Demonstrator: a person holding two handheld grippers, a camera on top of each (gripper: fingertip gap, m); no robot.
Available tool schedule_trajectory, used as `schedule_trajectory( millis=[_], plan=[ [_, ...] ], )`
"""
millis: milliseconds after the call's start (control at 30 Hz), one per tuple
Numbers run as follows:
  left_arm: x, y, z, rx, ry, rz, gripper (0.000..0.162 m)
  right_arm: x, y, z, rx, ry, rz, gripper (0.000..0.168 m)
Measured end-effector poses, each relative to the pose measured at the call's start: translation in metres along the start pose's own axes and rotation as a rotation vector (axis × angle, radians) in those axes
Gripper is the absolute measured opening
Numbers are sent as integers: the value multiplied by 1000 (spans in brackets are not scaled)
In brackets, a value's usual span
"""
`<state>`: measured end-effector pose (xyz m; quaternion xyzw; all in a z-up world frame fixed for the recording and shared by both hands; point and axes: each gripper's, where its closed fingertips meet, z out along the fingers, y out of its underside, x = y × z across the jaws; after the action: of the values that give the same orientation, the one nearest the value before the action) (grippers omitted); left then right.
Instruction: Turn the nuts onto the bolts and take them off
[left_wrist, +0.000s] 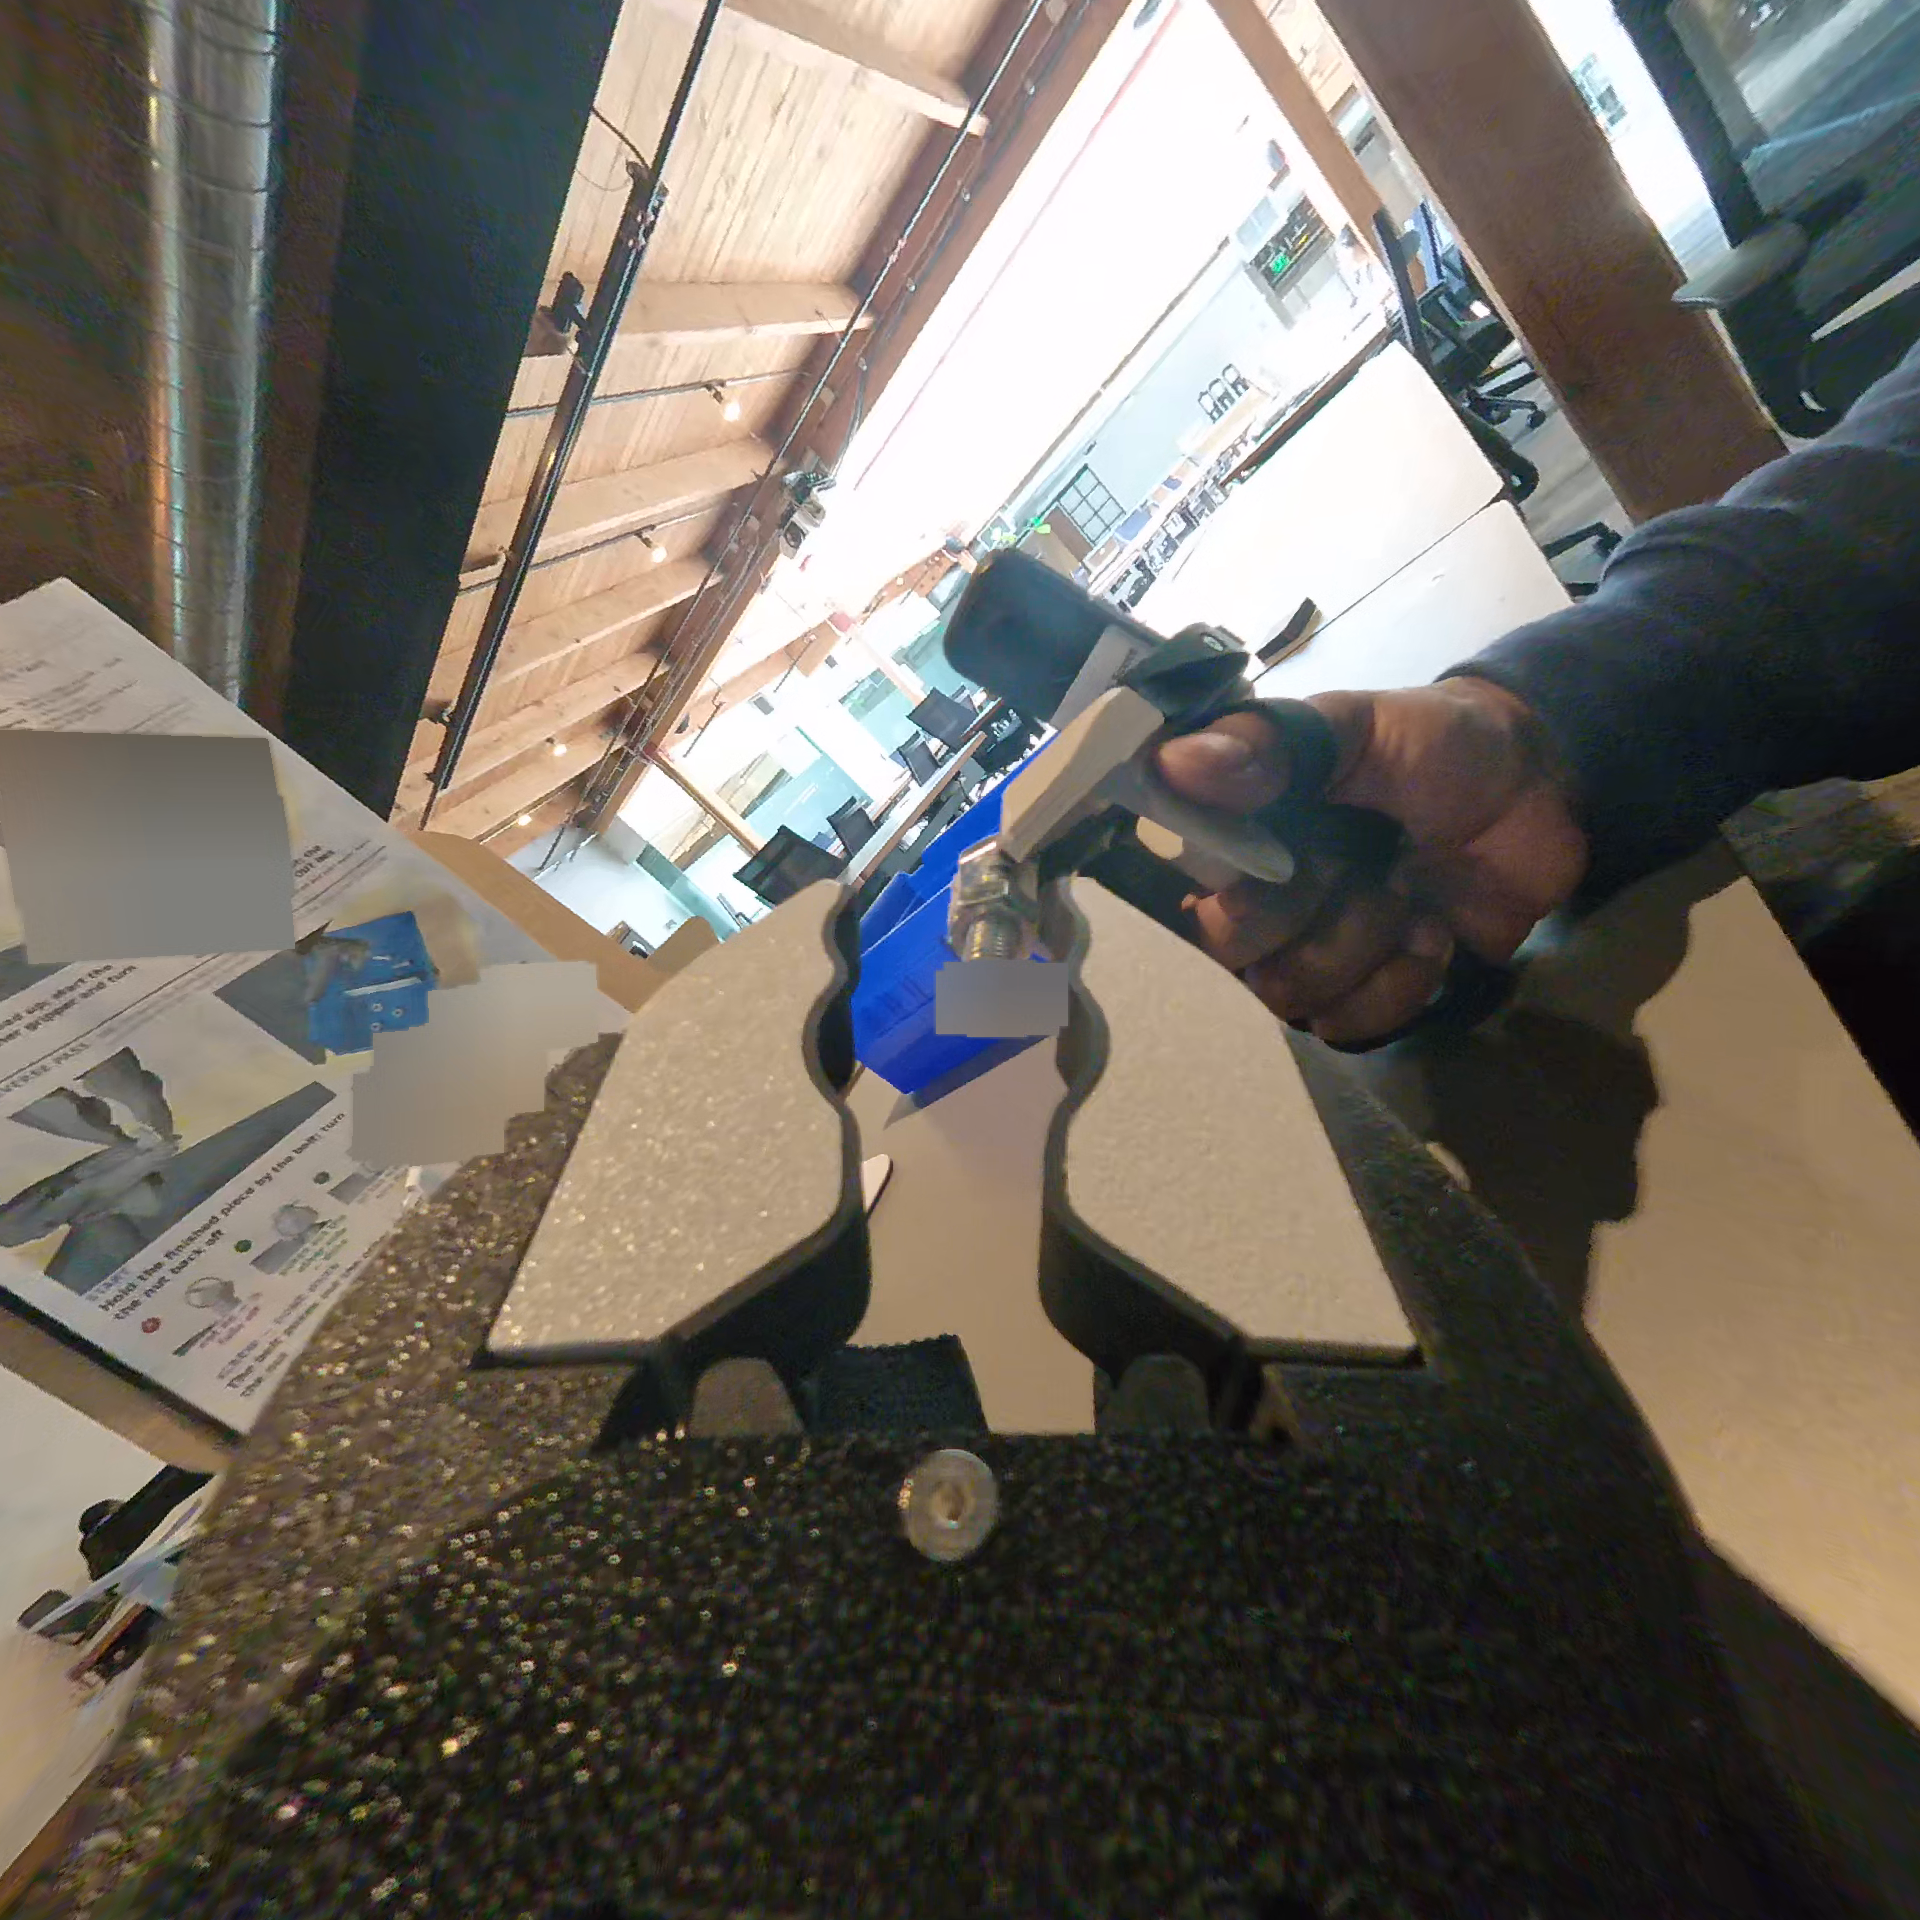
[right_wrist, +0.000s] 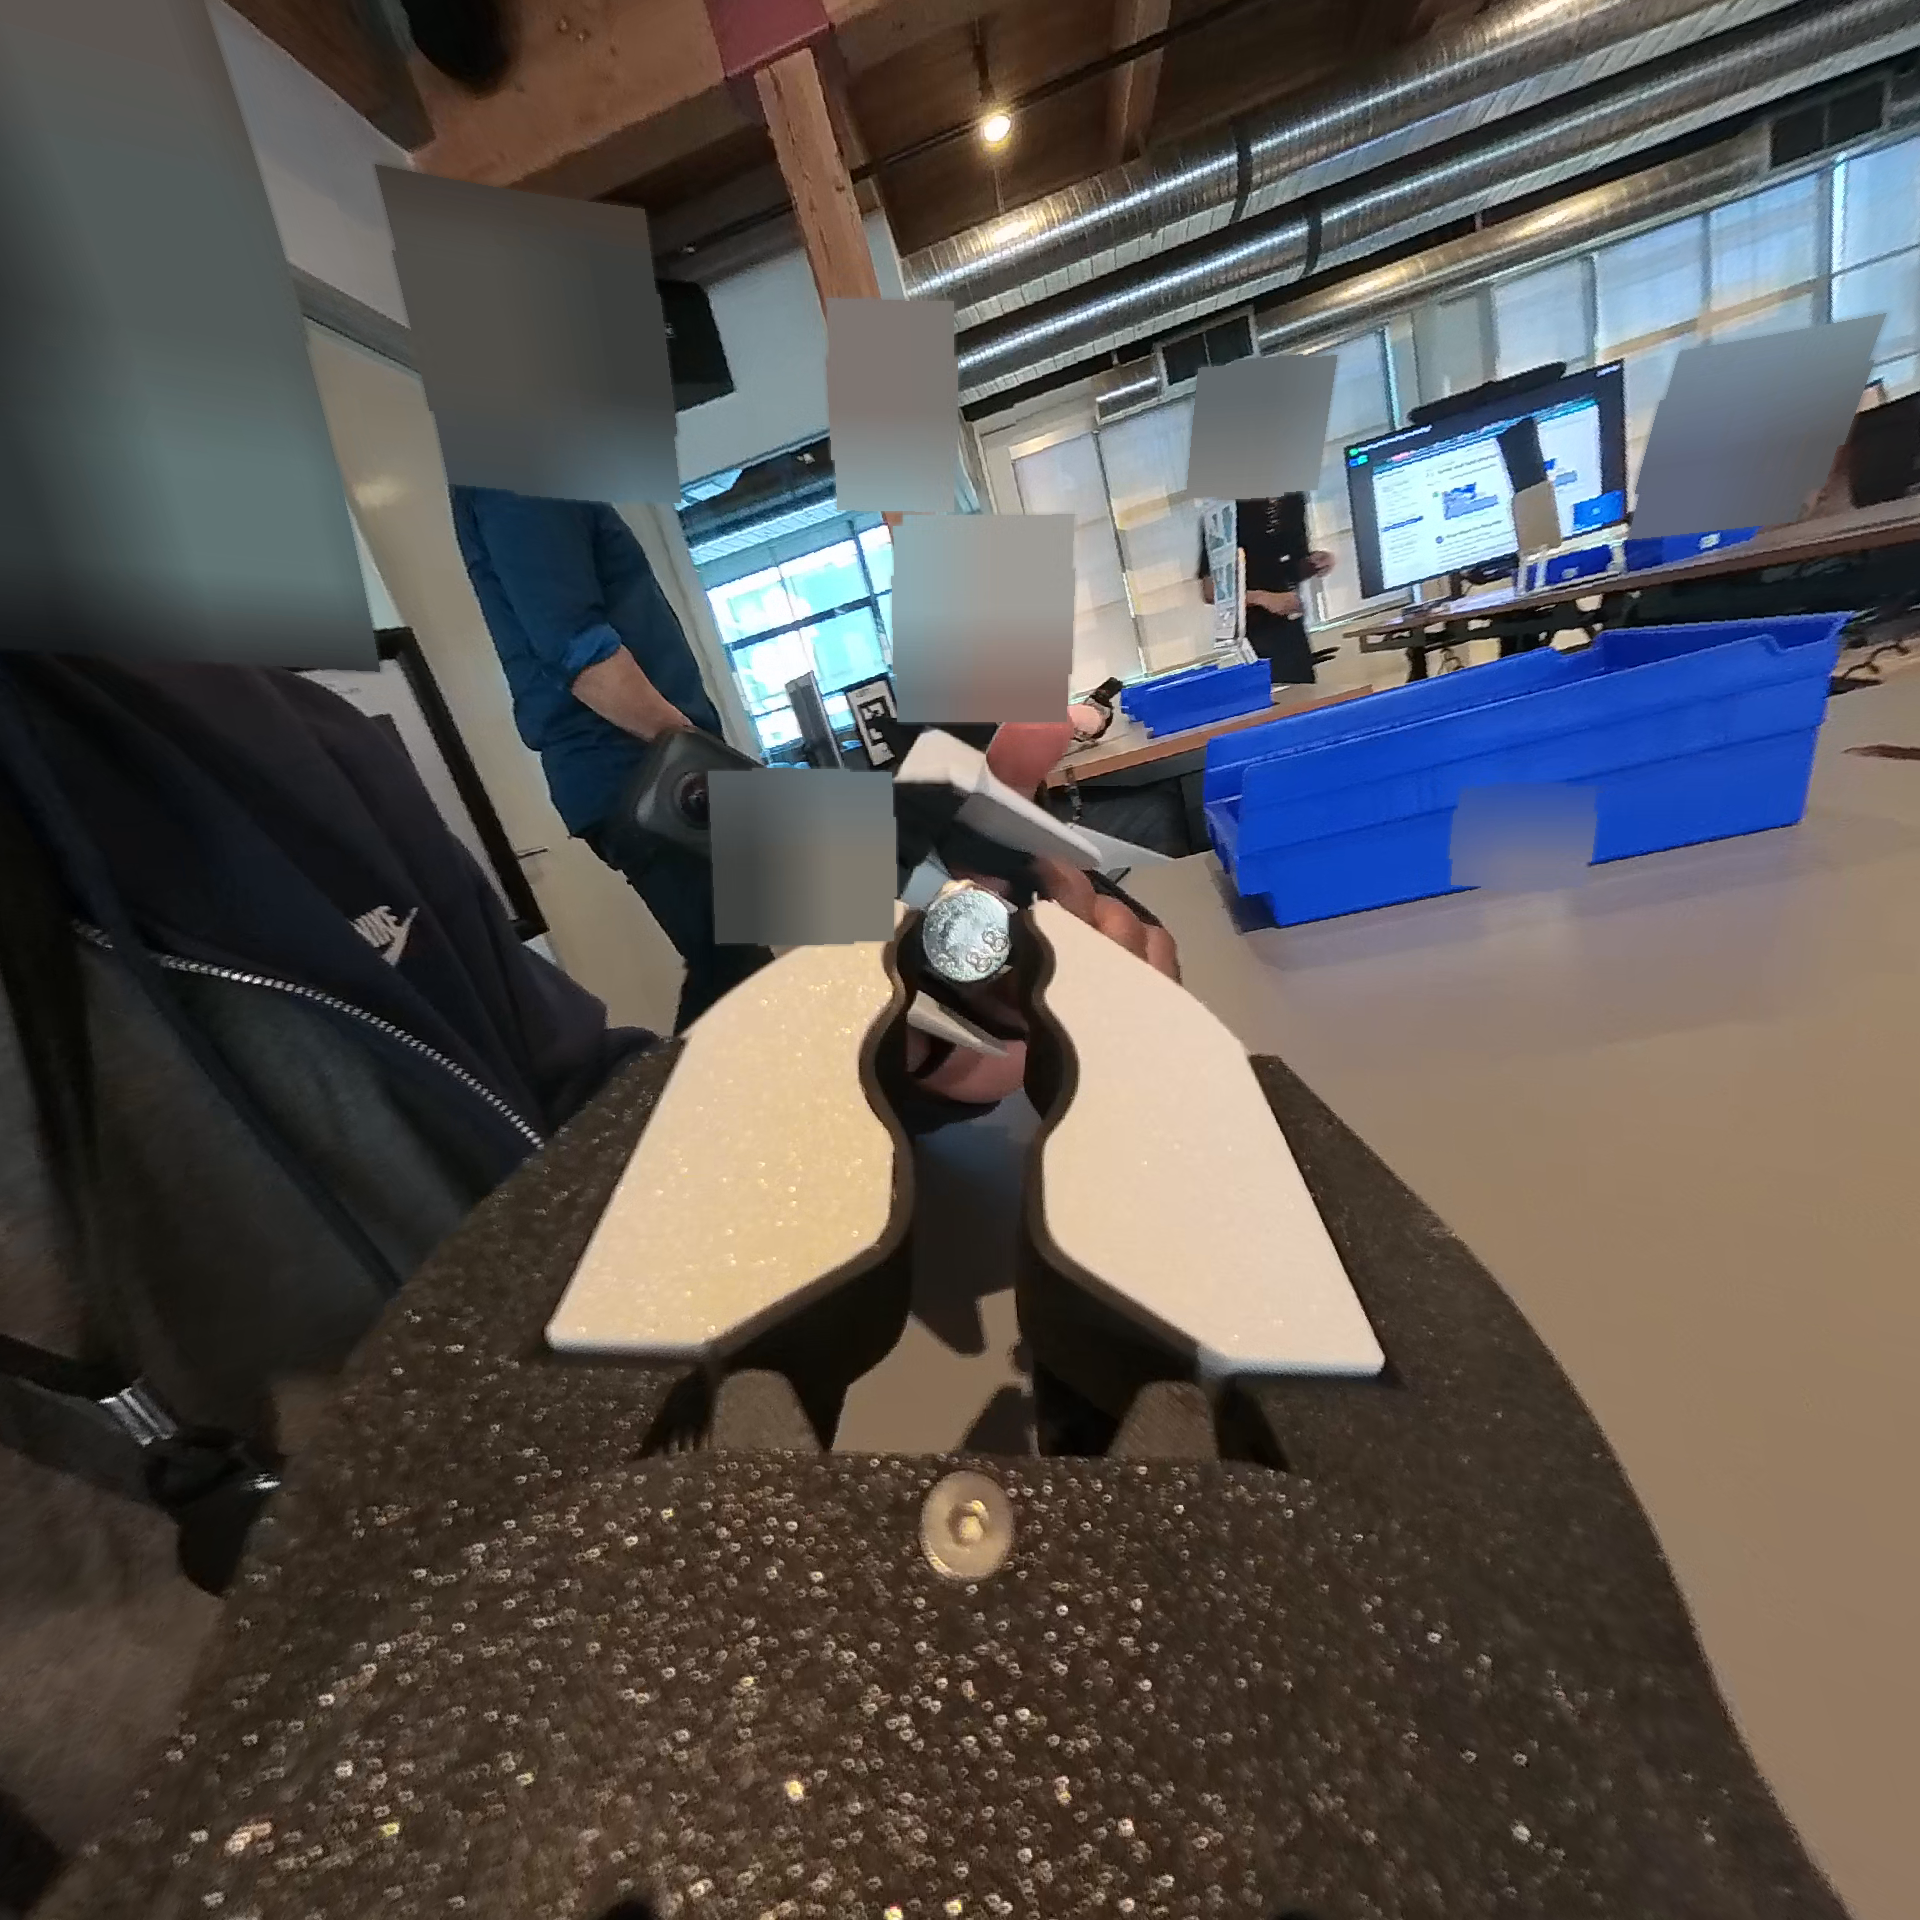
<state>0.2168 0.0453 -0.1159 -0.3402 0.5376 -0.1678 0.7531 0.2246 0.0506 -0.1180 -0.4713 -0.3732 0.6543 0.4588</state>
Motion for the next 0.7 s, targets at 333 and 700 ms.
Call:
schedule_trajectory(
  millis=[333, 700],
  plan=[
    [13, 8, 7, -59, 47, 90, 29, -2, 3, 2, -12, -28, 25, 17],
    [11, 10, 9, -90, 88, -124, 17, -3, 5, 4, -32, -11, -20, 16]
  ],
)
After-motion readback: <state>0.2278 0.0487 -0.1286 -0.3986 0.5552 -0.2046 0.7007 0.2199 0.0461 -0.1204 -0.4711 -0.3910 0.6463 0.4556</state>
